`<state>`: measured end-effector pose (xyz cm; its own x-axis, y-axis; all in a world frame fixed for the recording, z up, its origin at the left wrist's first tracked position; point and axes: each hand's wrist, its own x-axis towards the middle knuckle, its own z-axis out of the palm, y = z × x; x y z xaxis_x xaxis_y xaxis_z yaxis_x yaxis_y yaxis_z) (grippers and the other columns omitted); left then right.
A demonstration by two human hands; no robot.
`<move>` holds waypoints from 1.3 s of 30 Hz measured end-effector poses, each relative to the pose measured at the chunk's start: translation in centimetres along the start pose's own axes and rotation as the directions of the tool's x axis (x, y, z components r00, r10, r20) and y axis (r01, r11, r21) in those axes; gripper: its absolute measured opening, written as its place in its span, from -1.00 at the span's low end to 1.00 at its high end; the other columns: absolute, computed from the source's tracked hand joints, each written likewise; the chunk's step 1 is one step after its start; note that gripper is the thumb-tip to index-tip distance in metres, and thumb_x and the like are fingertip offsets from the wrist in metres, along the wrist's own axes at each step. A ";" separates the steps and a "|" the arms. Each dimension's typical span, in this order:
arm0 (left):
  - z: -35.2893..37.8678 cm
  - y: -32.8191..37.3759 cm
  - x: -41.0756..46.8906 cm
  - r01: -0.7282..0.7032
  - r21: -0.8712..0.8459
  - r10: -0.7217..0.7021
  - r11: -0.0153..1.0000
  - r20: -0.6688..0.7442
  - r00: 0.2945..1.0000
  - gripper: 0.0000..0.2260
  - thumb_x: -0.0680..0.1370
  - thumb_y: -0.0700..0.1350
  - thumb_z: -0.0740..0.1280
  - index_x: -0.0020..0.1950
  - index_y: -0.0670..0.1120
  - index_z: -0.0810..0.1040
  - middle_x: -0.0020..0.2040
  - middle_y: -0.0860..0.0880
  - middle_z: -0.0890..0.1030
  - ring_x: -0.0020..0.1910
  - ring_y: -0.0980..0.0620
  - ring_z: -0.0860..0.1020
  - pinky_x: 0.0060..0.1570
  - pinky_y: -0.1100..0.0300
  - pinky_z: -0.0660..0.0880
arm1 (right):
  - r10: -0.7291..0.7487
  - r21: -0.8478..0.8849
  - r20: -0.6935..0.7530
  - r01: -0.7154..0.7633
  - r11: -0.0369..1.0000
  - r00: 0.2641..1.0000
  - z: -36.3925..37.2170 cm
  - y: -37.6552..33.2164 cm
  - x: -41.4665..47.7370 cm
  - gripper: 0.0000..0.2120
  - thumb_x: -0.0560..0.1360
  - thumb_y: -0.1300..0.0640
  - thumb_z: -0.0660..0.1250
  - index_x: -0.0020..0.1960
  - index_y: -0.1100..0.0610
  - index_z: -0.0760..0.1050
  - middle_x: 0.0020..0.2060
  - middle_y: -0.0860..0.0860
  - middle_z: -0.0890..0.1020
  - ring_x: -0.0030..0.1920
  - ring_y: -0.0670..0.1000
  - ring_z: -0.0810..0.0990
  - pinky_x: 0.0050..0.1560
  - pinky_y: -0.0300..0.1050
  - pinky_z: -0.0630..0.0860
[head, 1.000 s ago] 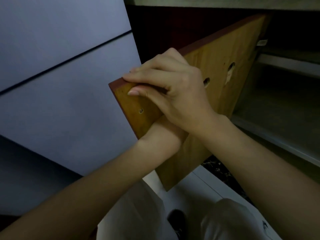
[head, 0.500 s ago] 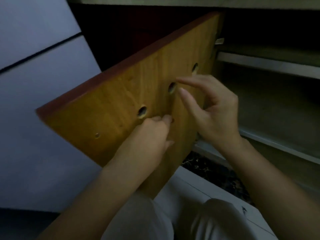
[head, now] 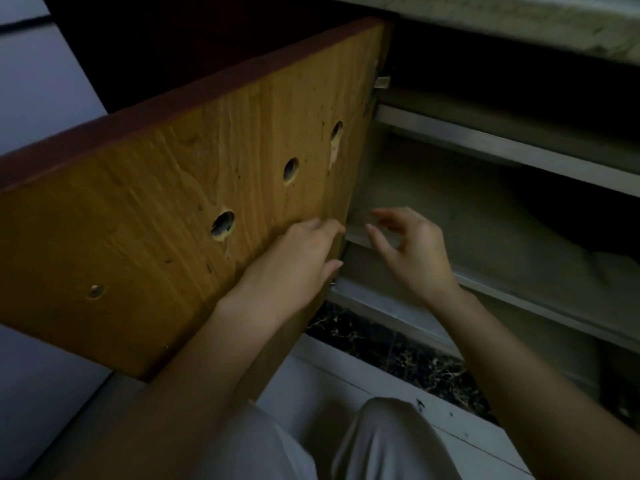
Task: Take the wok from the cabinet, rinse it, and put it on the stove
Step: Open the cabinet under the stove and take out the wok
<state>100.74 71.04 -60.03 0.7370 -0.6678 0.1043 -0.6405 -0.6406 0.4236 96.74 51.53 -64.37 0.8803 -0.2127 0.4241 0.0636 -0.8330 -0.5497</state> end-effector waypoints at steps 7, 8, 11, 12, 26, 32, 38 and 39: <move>2.6 0.8 4.2 -0.039 -0.020 0.040 0.999 0.026 0.999 -0.59 0.59 -0.06 0.39 0.42 -0.04 0.44 0.28 -0.04 0.54 0.20 0.04 0.54 0.20 0.16 0.51 | 0.103 -0.087 -0.041 -0.106 0.991 0.994 -3.0 4.0 -0.7 -0.72 0.57 0.02 0.35 0.23 0.12 0.59 0.08 -0.01 0.66 0.07 -0.12 0.62 0.08 -0.16 0.61; 3.0 0.8 5.0 -0.038 -0.025 0.039 0.999 0.026 0.999 -0.59 0.58 -0.05 0.40 0.42 -0.03 0.45 0.28 -0.04 0.55 0.20 0.03 0.54 0.20 0.18 0.50 | 0.132 -0.093 -0.054 -0.136 0.986 0.990 -3.8 4.8 -0.7 -0.72 0.58 0.01 0.34 0.23 0.11 0.59 0.09 -0.01 0.66 0.08 -0.12 0.61 0.10 -0.17 0.60; 3.7 0.7 7.2 0.015 -0.040 -0.012 0.999 0.067 0.998 -0.59 0.57 -0.03 0.42 0.40 -0.01 0.47 0.30 -0.04 0.55 0.23 0.00 0.53 0.20 0.18 0.46 | 0.220 -0.132 -0.112 -0.234 0.963 0.969 -6.6 7.6 -1.6 -0.73 0.59 0.03 0.34 0.22 0.12 0.60 0.08 -0.01 0.66 0.07 -0.12 0.62 0.11 -0.20 0.58; 4.0 0.9 8.0 0.026 -0.028 -0.024 0.999 0.084 0.996 -0.59 0.57 -0.01 0.42 0.40 0.00 0.48 0.30 -0.04 0.56 0.22 -0.01 0.54 0.20 0.16 0.47 | 0.248 -0.159 -0.132 -0.268 0.950 0.960 -7.6 8.8 -2.1 -0.74 0.59 0.03 0.34 0.22 0.12 0.60 0.08 0.00 0.67 0.06 -0.12 0.62 0.10 -0.21 0.57; 13.8 15.1 20.1 -0.448 -0.022 0.430 0.894 0.325 0.842 -0.75 0.64 0.03 0.28 0.24 -0.07 0.56 0.07 -0.08 0.61 0.01 -0.06 0.59 0.02 -0.04 0.57 | 0.490 -0.310 -0.288 -0.564 0.765 0.823 -16.9 18.0 -7.3 -0.72 0.60 0.04 0.31 0.21 0.17 0.59 0.07 0.05 0.69 0.04 -0.05 0.65 0.10 -0.11 0.61; 14.9 19.5 20.9 -0.558 -0.067 0.542 0.827 0.356 0.761 -0.75 0.64 0.02 0.27 0.27 -0.05 0.53 0.05 -0.07 0.60 0.00 -0.05 0.60 -0.01 -0.03 0.58 | 0.560 -0.360 -0.352 -0.661 0.659 0.750 -21.1 19.4 -9.4 -0.69 0.60 0.08 0.30 0.29 0.19 0.54 0.16 0.09 0.64 0.14 0.04 0.62 0.17 -0.05 0.58; 16.0 23.0 20.4 -0.603 -0.093 0.587 0.792 0.385 0.712 -0.69 0.65 -0.03 0.27 0.37 -0.08 0.49 0.15 -0.12 0.59 0.09 -0.10 0.59 0.07 -0.08 0.57 | 0.638 -0.447 -0.423 -0.761 0.471 0.643 -24.1 22.8 -9.0 -0.57 0.59 0.00 0.27 0.40 0.15 0.40 0.23 0.13 0.51 0.14 0.11 0.56 0.13 0.04 0.59; 16.2 23.2 20.3 -0.607 -0.081 0.586 0.791 0.388 0.712 -0.68 0.65 -0.02 0.27 0.38 -0.08 0.48 0.16 -0.12 0.59 0.10 -0.10 0.59 0.08 -0.07 0.57 | 0.676 -0.486 -0.397 -0.767 0.419 0.620 -24.2 24.0 -8.9 -0.54 0.60 -0.06 0.23 0.43 0.12 0.37 0.24 0.14 0.50 0.16 0.12 0.54 0.13 0.05 0.58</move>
<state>97.33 36.42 -62.68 0.0653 -0.9975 -0.0266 -0.9363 -0.0705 0.3441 79.01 21.05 -63.93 0.4025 -0.8981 0.1771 -0.8771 -0.4338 -0.2061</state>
